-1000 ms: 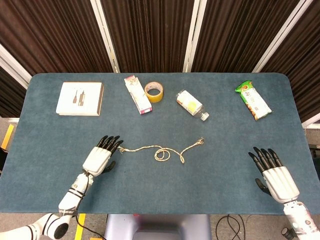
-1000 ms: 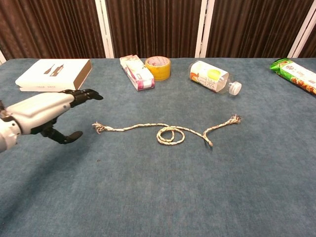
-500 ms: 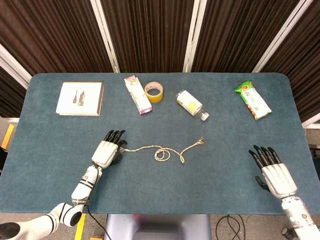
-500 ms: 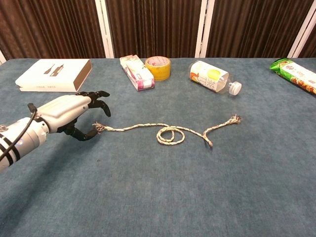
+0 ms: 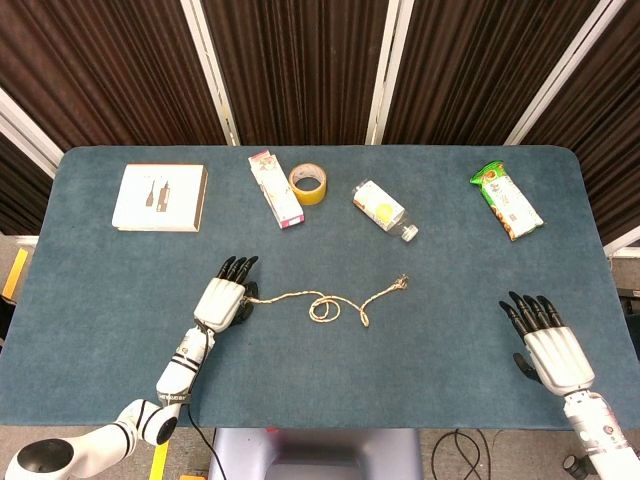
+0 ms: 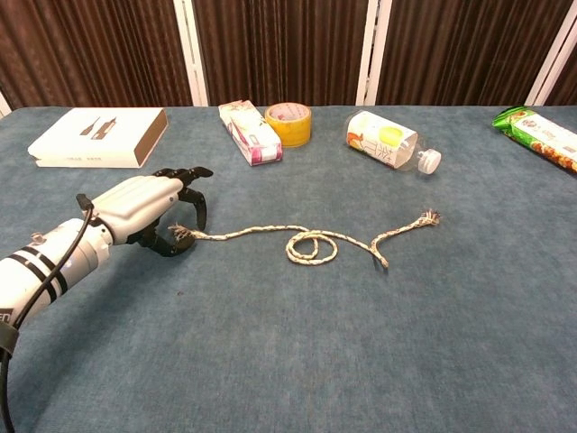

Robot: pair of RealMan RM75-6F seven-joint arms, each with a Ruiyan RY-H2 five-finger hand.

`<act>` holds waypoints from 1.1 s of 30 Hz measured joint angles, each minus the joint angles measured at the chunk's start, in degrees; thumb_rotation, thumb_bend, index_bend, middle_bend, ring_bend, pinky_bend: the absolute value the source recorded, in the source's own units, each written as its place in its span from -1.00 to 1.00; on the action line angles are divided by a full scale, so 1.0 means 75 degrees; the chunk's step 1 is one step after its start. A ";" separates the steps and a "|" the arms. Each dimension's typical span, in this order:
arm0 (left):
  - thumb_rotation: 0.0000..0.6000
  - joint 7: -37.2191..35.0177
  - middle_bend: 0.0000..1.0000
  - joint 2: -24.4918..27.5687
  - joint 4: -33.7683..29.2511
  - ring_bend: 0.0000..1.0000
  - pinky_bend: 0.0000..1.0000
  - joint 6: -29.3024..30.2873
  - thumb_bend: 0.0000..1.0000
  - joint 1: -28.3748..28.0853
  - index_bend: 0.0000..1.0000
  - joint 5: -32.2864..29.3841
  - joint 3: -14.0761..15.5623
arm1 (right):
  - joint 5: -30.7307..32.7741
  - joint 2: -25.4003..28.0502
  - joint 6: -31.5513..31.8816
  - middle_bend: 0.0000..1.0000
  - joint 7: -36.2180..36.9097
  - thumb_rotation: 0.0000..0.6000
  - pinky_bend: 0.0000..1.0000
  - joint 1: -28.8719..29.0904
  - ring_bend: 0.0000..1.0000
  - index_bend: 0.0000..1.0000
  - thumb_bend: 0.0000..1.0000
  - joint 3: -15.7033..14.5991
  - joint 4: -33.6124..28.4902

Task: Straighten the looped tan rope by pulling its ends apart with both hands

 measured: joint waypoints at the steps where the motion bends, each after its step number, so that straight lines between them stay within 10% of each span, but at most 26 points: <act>1: 1.00 -0.0016 -0.99 -0.0026 0.0049 -1.00 -0.89 -0.0003 -0.17 -0.0015 -0.01 -0.0010 0.0004 | 0.0003 0.0016 0.0011 -1.00 -0.0003 1.00 -1.00 -0.0003 -1.00 -1.00 -0.18 -0.0004 -0.0013; 33: 1.00 0.0153 -0.92 -0.0205 0.0744 -1.00 -0.88 0.0089 -0.15 -0.0203 0.18 -0.0087 0.0218 | 0.0076 0.0010 -0.0181 -1.00 -0.0340 1.00 -1.00 0.0195 -1.00 -0.95 -0.18 0.0012 -0.0048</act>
